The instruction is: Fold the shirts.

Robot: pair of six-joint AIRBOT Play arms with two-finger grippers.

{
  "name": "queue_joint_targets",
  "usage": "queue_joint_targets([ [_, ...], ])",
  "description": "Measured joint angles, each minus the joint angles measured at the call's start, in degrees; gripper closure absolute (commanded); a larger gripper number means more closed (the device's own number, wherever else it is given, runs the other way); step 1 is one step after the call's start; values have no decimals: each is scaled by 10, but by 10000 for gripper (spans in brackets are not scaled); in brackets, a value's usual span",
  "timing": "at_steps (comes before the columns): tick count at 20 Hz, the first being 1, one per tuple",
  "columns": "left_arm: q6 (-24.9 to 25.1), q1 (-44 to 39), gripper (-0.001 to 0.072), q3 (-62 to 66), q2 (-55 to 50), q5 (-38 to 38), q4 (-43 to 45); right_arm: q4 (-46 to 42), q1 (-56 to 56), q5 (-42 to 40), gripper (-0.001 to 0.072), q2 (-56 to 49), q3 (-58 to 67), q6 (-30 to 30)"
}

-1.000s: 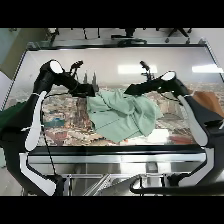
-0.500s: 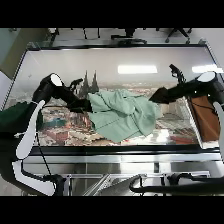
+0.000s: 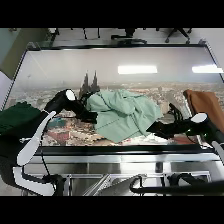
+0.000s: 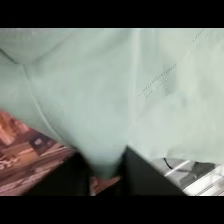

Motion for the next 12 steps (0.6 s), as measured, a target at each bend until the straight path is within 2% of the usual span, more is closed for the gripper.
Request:
queue_joint_targets([
  [6, 1, 19, 690, 51, 0, 3, 1, 78, 113, -131, 78, -60, -32, -12],
  [7, 1, 23, 690, 60, 0, -2, 1, 93, 128, -151, 117, -72, -31, -13],
  [9, 1, 31, 690, 71, 0, -5, 1, 111, 153, -196, 407, -97, -23, -25],
  [11, 1, 35, 690, 76, 0, -13, 2, 125, 167, -238, 644, -114, -7, -45],
  [12, 1, 37, 690, 78, 0, -16, 1, 133, 171, -253, 689, -119, 3, -54],
])
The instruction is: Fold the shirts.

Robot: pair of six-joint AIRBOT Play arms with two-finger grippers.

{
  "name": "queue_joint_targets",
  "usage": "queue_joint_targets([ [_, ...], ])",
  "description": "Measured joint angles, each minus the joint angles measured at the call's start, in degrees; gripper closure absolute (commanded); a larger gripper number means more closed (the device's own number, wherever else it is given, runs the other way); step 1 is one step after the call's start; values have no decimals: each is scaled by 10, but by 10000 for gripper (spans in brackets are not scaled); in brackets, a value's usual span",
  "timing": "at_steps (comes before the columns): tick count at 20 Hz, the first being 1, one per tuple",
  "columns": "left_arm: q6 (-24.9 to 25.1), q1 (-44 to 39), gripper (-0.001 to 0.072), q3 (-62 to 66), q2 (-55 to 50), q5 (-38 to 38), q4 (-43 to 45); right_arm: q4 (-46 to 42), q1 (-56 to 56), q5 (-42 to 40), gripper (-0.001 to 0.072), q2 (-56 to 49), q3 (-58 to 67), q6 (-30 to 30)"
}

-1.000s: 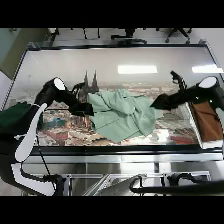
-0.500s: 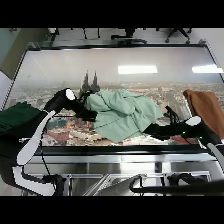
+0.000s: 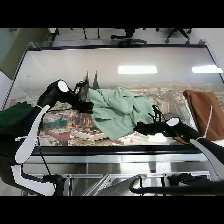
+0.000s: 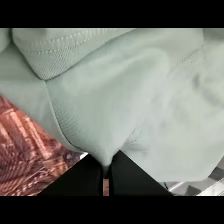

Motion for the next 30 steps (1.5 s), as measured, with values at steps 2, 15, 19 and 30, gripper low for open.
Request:
queue_joint_targets([
  [2, 0, 2, 691, 2, 9, -1, 0, 4, 4, -12, 690, -3, 26, -12],
  [15, -12, 10, 691, 127, 353, 57, -62, 40, -45, 250, 689, 94, 487, -9],
  [19, -22, 10, 691, 220, 465, 95, -70, 52, -48, 305, 689, 121, 604, 13],
  [30, -9, 10, 691, 218, 400, 148, -28, -18, -49, 334, 690, 114, 584, 28],
])
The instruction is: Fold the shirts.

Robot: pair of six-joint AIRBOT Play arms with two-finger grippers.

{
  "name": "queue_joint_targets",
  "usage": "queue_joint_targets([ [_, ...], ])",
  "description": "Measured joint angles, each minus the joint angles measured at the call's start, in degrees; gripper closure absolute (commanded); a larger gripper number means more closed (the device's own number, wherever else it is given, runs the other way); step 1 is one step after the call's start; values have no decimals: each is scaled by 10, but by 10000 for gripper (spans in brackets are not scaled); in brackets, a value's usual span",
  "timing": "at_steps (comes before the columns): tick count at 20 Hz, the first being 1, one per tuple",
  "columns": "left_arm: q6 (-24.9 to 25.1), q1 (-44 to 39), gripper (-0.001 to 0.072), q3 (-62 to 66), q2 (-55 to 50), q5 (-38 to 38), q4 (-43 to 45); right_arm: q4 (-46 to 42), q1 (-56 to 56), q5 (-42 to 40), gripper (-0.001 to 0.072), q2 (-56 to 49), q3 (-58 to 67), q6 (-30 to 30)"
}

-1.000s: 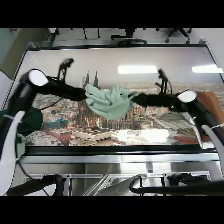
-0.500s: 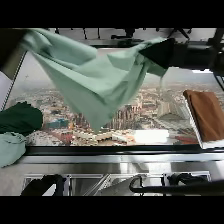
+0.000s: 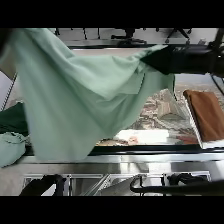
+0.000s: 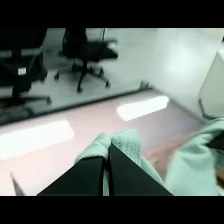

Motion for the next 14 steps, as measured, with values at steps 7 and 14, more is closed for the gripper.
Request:
queue_joint_targets([
  [7, 40, -2, 691, 93, -348, 48, 0, -134, -1, -116, 689, -115, -155, 2],
  [14, 47, -4, 548, 150, -572, 80, -18, -179, -8, -220, 613, -300, -179, 2],
])
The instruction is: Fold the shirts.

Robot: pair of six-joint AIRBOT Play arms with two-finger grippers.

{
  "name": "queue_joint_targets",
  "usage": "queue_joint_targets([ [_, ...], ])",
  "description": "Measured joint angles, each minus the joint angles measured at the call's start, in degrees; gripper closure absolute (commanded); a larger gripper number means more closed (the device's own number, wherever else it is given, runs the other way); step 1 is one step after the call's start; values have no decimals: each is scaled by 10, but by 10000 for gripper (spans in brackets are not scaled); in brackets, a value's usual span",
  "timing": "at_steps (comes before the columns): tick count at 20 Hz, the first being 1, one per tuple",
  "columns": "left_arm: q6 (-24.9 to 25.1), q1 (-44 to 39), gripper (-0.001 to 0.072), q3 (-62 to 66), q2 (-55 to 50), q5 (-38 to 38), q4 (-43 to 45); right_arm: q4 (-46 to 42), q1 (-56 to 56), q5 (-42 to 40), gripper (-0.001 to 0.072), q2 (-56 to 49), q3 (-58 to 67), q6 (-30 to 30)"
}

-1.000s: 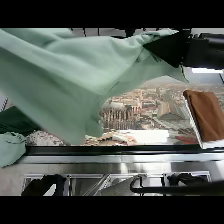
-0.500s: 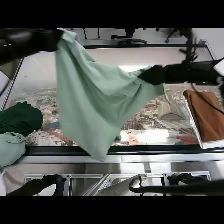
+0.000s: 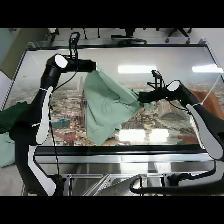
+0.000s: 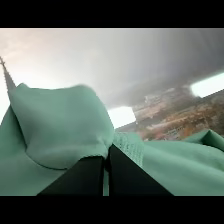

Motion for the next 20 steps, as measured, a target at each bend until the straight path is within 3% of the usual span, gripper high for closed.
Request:
queue_joint_targets([
  [1, 0, 4, 143, -2, -5, 3, -5, 0, -5, -6, 402, -12, 5, 0],
  [2, 0, 12, 45, -3, -4, 0, -13, -1, -12, -7, 290, -22, 12, 0],
  [4, -1, 31, 49, -5, 10, -34, -24, 1, -32, -3, 141, -29, 35, 0],
  [5, -8, 45, 50, -5, 25, -60, -30, 1, -48, 9, 104, -29, 50, 0],
  [7, -25, 73, 59, -10, 57, -125, -34, 1, -83, 44, 105, -26, 76, -2],
  [8, -37, 89, 150, -23, 75, -168, -34, 1, -104, 66, 105, -23, 85, -2],
  [9, -44, 101, 176, -43, 94, -206, -35, 1, -121, 89, 105, -20, 92, -4],
  [13, -64, 136, 175, -241, 195, -302, -37, 0, -159, 181, 105, -15, 89, -23],
  [16, -67, 143, 174, -438, 276, -292, -38, -3, -155, 209, 106, -16, 66, -42],
  [20, -69, 131, 174, -654, 351, -213, -45, -2, -136, 214, 107, -31, 50, -60],
])
